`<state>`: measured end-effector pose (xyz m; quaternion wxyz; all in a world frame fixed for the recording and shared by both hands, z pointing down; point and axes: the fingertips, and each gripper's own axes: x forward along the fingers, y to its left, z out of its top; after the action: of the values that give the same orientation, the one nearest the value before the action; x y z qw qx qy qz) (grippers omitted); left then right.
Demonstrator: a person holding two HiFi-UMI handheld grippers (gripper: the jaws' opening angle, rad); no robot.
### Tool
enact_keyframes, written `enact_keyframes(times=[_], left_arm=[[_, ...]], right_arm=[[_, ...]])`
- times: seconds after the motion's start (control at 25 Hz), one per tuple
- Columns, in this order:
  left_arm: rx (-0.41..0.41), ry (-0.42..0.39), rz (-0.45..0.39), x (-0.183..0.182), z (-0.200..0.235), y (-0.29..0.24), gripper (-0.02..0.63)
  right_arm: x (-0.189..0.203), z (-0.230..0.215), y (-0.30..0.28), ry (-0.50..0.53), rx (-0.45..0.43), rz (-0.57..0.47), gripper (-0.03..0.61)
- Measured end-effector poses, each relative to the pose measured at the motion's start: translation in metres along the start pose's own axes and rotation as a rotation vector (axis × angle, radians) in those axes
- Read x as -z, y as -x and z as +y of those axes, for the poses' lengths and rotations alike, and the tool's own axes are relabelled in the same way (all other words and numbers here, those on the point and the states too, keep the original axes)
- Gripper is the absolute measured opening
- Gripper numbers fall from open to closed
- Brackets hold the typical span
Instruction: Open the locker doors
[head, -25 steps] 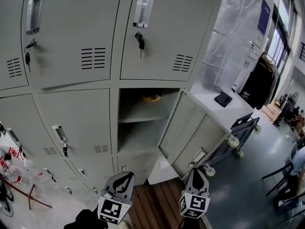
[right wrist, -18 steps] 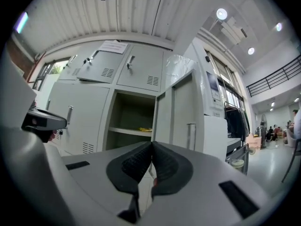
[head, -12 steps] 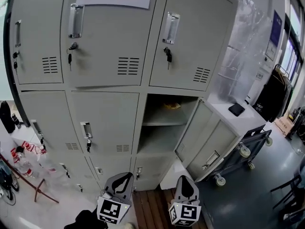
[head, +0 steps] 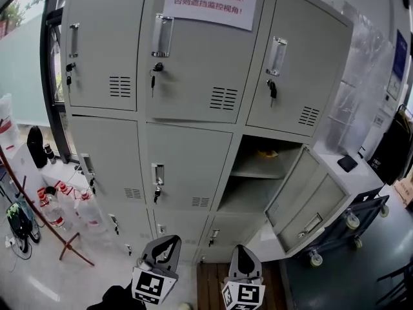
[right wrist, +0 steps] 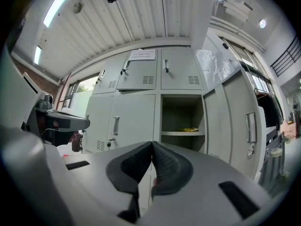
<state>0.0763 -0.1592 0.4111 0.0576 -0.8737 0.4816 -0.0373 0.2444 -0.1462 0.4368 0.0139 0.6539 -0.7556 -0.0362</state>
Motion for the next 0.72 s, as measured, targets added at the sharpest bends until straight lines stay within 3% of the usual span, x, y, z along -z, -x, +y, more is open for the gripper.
enact_keyframes(times=[0.32,0.72], left_arm=[[-0.08,0.001,0.019,0.009,0.032,0.035,0.025],[-0.089,0.028,0.021,0.013,0.042,0.044,0.025]], right_arm=[[0.002,0.068,-0.003,-0.047,-0.106,-0.032,0.015],[0.003,0.088,-0.005,-0.054,-0.133,-0.018,0.017]])
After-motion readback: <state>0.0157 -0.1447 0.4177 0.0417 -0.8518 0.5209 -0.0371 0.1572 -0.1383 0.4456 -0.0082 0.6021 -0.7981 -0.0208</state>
